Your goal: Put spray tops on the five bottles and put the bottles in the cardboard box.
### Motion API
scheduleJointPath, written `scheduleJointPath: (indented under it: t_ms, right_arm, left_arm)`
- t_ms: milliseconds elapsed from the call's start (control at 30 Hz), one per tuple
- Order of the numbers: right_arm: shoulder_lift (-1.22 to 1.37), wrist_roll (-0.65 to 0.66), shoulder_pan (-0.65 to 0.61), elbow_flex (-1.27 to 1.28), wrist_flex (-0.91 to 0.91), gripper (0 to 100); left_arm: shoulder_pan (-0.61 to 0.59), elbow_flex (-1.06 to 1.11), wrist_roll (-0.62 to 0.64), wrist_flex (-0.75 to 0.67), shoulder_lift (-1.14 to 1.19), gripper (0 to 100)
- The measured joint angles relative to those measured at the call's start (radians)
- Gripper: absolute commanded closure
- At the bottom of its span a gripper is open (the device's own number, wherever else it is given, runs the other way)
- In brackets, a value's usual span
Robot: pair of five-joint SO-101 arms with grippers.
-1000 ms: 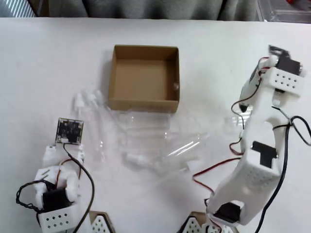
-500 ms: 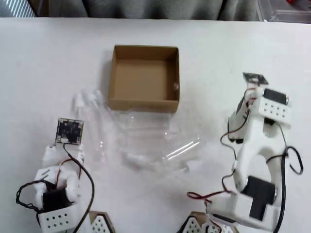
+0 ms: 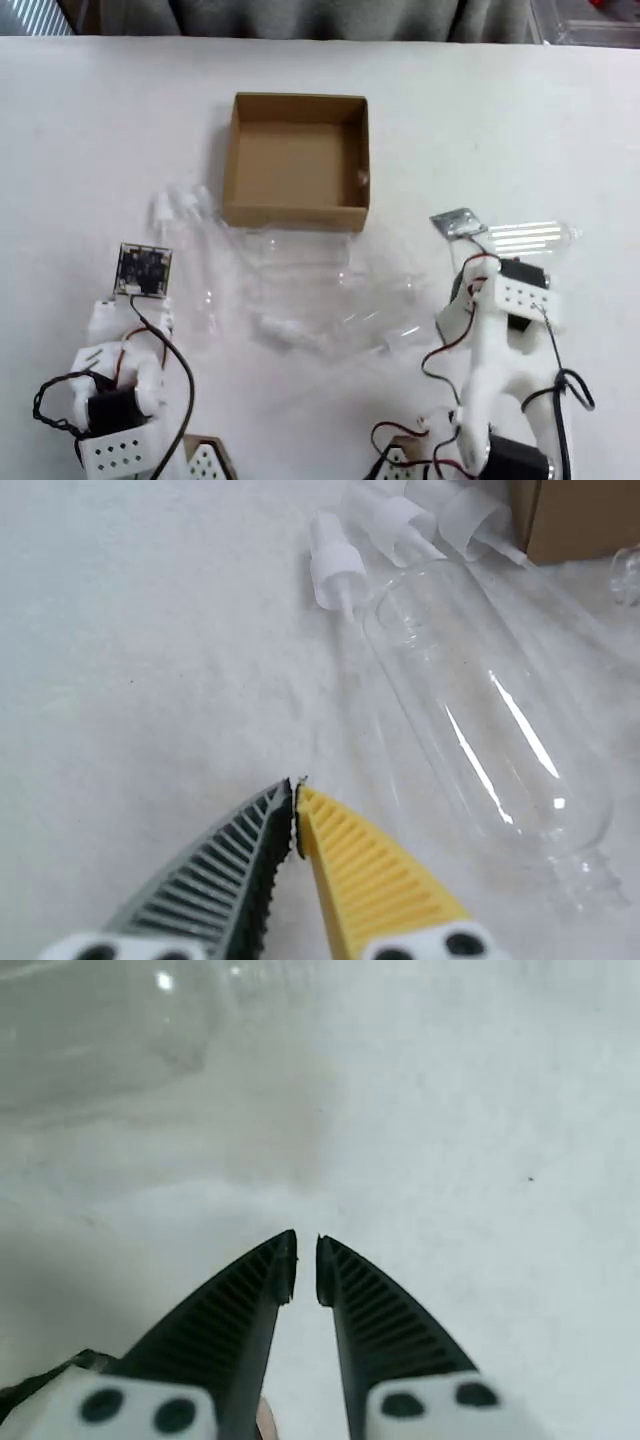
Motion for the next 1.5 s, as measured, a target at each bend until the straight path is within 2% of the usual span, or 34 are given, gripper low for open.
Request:
scheduleJointPath:
  t_ms: [100, 333, 567, 700, 1067, 1267, 1433, 1500]
  right_arm:
    - [-0.052, -0.051, -0.044, 0.012, 0.000, 98.1]
    - [-0.098, -0.347, -0.219, 0.026, -0.009, 98.1]
    - [-0.034, -0.503, -0.285, 0.026, -0.097, 95.0]
    - [-0.002, -0.525, -0.324, 0.026, -0.098, 85.8]
    - [-0.040, -0.526, -0.322, 0.026, -0.066, 87.2]
    - [-0.066, -0.463, -0.322, 0.061, -0.061, 86.8]
    - [-0.015, -0.457, -0.344, 0.058, -0.083, 76.6]
    - [0.029, -0.459, -0.359, 0.052, -0.101, 75.8]
  left_arm:
    - [0.000, 0.000, 0.000, 0.000, 0.000, 98]
    - [0.000, 0.000, 0.000, 0.000, 0.000, 98]
    - [0.000, 0.000, 0.000, 0.000, 0.000, 98]
    - [0.000, 0.000, 0.000, 0.000, 0.000, 98]
    - [0.000, 0.000, 0.000, 0.000, 0.000, 98]
    - [0.000, 0.000, 0.000, 0.000, 0.000, 98]
    - [0.000, 0.000, 0.000, 0.000, 0.000, 98]
    - [0.000, 0.000, 0.000, 0.000, 0.000, 98]
